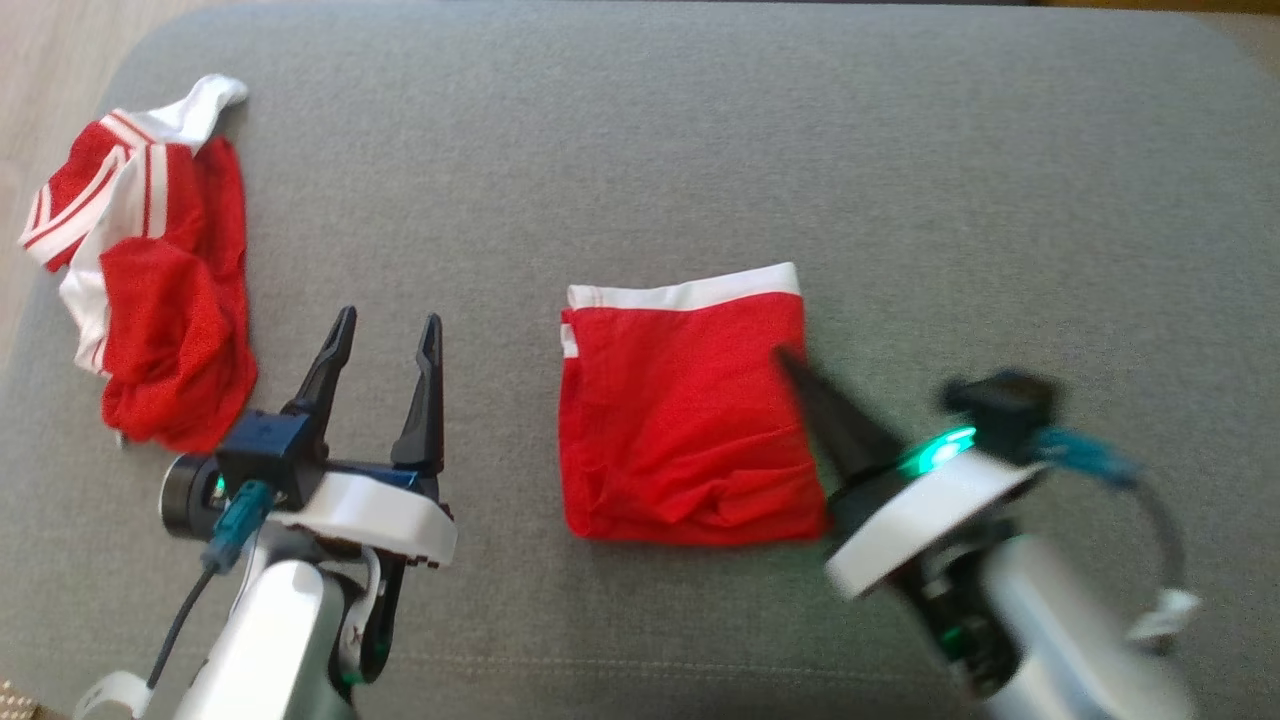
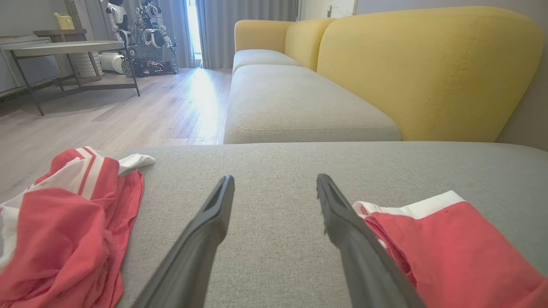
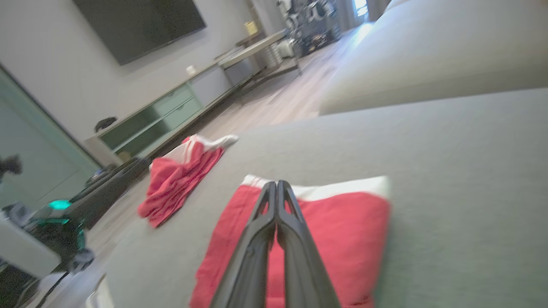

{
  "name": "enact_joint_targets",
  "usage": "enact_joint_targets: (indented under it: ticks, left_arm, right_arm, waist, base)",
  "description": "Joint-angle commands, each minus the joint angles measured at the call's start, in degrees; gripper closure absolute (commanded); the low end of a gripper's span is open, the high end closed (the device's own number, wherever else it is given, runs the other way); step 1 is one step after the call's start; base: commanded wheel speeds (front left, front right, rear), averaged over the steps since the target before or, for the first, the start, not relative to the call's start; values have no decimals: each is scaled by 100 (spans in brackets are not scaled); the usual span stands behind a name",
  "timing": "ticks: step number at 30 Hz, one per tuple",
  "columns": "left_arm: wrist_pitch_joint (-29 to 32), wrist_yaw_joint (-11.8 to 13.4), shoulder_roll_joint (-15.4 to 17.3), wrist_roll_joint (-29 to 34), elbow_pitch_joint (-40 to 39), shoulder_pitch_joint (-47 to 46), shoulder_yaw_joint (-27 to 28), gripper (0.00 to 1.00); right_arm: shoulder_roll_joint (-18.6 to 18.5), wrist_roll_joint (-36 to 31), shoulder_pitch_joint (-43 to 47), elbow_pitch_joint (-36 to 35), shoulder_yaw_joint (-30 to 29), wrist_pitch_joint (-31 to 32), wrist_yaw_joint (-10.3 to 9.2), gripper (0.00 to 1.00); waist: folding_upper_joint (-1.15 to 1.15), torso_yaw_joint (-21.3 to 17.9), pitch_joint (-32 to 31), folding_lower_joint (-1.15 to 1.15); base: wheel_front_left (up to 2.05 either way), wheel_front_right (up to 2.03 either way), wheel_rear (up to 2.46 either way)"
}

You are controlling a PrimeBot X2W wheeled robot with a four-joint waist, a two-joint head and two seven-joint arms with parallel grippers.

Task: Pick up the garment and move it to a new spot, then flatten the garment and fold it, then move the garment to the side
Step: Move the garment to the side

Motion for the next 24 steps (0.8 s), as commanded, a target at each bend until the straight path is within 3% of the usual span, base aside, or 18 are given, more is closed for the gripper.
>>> enact_joint_targets:
  ticks: [1,2,3,5,14,24]
  left_arm:
    - [-7,32,147,-21,-220,-85,219,0]
    - [4,45,165,-23,-242,-70,228,0]
    - [15,56,181,-23,-267,-61,234,0]
    - [31,79,211,-26,-317,-45,251,0]
    - [80,228,350,-32,-557,105,353,0]
    - [109,329,445,-40,-711,521,322,0]
  right_arm:
    - [4,-87,-8,-260,-102,-76,20,100]
    - [16,-165,51,-330,-363,-91,20,96]
    - [37,-255,108,-399,-631,-108,20,67]
    - [85,-483,200,-527,-1125,-129,20,0]
    - [430,-1583,578,-1028,-2665,-190,20,0]
    - [557,-2129,1240,-1366,-2909,83,20,0]
  waist:
    - [0,-51,-45,0]
    - [0,-78,-65,0]
    - [0,-100,-78,0]
    - [0,-146,-105,0]
    - [0,-274,-312,0]
    - [0,-333,-664,0]
  base:
    - [0,0,0]
    - [0,0,0]
    - [0,0,0]
    - [0,0,0]
    - [0,0,0]
    - [0,0,0]
